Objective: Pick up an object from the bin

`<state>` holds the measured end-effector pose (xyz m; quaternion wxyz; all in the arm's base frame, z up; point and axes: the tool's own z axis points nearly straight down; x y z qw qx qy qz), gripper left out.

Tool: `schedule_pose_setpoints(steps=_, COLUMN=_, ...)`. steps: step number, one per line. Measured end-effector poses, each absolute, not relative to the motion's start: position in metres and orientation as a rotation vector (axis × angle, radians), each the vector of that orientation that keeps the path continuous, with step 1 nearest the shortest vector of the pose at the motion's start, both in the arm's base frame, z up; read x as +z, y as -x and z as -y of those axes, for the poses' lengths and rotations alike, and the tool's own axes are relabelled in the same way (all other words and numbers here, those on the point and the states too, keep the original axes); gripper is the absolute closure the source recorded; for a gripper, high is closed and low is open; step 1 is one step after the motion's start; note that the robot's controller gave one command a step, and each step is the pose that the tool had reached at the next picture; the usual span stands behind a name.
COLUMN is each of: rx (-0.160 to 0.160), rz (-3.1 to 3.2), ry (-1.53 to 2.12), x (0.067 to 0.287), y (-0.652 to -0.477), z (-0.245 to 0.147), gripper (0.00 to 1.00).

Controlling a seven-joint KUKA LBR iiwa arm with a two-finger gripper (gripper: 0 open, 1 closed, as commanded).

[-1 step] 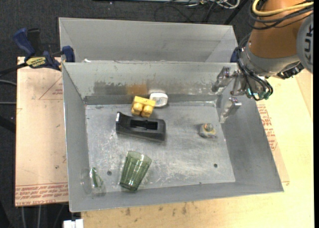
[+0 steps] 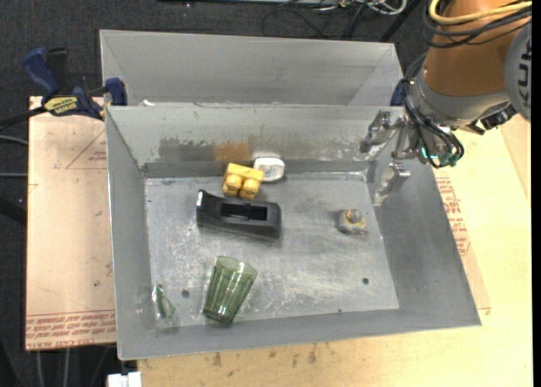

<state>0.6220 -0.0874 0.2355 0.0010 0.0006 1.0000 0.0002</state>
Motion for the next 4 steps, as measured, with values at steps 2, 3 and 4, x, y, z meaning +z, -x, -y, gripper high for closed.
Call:
schedule_pose_setpoints(steps=2, rx=0.001, rz=-3.102, ry=0.48, x=0.166, y=-0.588, z=0.09, gripper=0.0)
schedule_pose_setpoints(steps=3, rx=-0.003, rz=-3.082, ry=0.555, x=0.113, y=-0.606, z=0.115, gripper=0.0)
schedule_pose_setpoints(steps=4, rx=0.001, rz=-3.024, ry=0.849, x=0.076, y=-0.615, z=0.122, gripper=1.0)
